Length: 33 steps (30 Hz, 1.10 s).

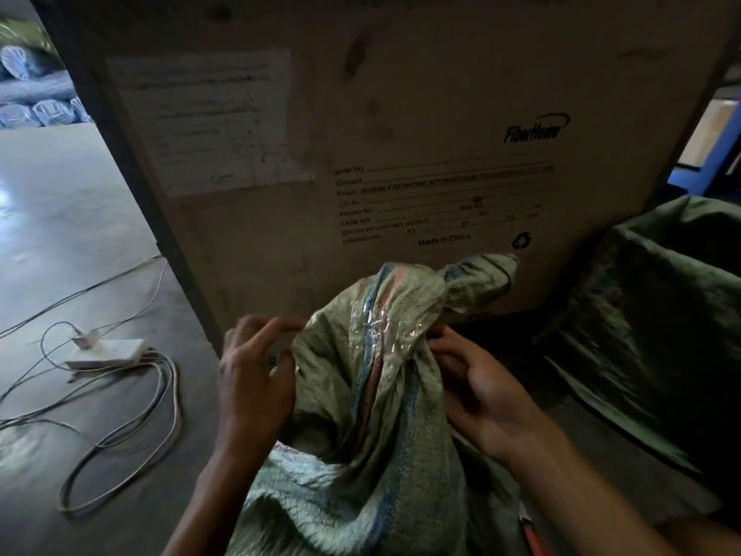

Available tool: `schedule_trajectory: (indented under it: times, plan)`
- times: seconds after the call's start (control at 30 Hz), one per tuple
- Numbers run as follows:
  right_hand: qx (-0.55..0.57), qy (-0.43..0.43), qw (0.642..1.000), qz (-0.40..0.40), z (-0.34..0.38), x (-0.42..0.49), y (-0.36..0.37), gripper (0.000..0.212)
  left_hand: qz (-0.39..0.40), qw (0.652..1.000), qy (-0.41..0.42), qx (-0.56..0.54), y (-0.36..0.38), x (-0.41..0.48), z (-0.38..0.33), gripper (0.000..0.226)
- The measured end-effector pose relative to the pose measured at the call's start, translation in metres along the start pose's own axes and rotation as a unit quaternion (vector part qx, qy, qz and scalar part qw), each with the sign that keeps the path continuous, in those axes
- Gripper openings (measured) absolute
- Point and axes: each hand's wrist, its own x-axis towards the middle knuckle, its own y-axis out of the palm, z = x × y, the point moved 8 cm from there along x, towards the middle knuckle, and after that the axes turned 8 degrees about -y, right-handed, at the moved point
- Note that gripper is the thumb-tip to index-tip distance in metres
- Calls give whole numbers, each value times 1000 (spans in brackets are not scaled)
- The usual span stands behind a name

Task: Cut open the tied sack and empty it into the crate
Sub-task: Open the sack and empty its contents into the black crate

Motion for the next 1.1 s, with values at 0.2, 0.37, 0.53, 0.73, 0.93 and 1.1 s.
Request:
schedule_trajectory:
  times: [0.2,0.37,0.53,0.73,0.93,1.1]
  plan:
    - [-135,-72,987,42,9,-7,11,35,267,894,-207,-294,35,-21,-6,44]
    - [-256,-115,960,-11,17,-12,14,26,173,905,-220,-320,31,-20,0,23]
    - [-310,-143,927,-156,52,-7,-25,33,48,899,-281,-333,11,-4,43,24]
    - [-391,-216,866,-224,85,-18,-39,29,19,896,-289,-335,5,1,56,23]
    - [-342,-220,870,-280,90,-20,-53,29,11,893,-278,-354,8,2,57,12]
    - [-146,-2,962,-232,53,-17,-54,34,135,875,-234,-401,24,1,35,8]
